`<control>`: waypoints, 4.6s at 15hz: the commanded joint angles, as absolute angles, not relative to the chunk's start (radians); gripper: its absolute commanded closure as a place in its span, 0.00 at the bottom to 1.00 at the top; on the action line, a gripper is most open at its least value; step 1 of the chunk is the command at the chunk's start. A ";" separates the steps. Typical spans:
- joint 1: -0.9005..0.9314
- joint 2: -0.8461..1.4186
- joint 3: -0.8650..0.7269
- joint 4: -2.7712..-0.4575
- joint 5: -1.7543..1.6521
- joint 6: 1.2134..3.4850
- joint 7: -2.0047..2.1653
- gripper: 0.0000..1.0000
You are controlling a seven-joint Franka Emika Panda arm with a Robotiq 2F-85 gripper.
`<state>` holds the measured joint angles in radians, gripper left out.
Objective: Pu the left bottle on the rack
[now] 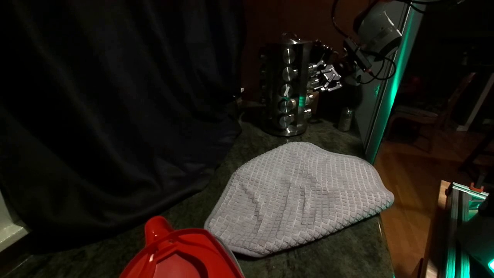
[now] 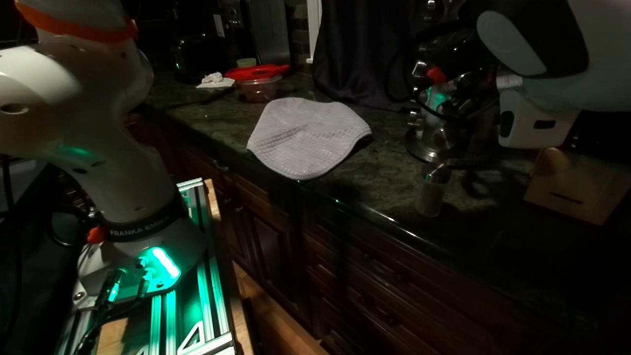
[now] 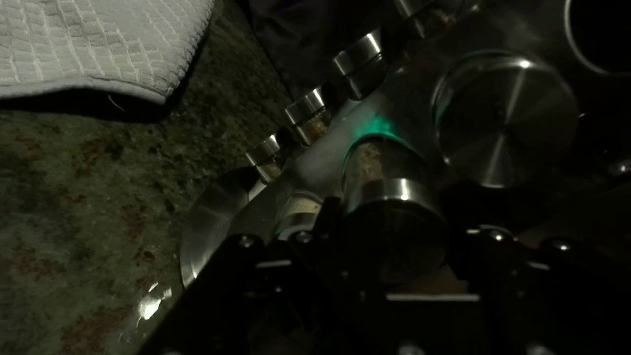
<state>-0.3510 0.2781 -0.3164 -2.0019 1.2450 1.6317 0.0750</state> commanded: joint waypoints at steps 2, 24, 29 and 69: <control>-0.339 0.246 -0.313 -2.049 1.263 1.640 0.126 0.73; -0.342 0.322 -0.296 -1.958 1.258 1.618 0.111 0.73; -0.351 0.327 -0.296 -1.952 1.266 1.590 0.132 0.73; -0.396 0.160 -0.391 -1.974 0.987 1.495 -0.043 0.00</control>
